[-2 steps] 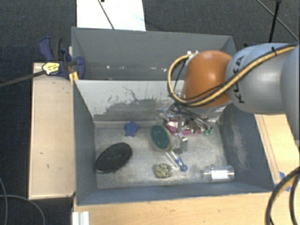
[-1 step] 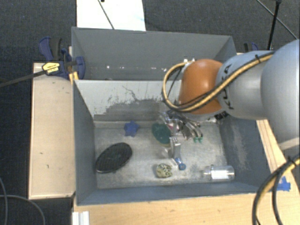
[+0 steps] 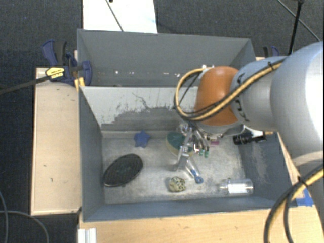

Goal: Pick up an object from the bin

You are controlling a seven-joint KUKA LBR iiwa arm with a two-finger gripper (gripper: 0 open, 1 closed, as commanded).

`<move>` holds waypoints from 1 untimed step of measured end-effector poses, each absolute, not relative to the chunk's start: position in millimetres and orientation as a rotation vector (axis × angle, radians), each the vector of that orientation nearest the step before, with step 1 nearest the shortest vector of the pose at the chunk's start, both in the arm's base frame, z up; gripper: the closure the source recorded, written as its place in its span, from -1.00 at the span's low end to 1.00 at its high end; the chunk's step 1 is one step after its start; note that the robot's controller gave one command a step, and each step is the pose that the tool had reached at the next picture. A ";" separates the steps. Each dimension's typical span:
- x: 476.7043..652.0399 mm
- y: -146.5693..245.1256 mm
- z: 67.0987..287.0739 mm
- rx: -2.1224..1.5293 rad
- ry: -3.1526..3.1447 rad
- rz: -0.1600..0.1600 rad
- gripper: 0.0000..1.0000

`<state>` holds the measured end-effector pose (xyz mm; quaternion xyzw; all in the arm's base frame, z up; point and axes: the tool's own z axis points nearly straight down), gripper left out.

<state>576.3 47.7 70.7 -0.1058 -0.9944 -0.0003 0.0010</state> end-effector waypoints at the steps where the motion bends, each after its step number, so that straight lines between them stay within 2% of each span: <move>1: 576.0 47.6 70.4 -0.327 -3.122 0.000 1.00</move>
Offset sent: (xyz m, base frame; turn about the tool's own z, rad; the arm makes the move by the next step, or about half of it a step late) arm 0.0000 0.0000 0.0000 0.0000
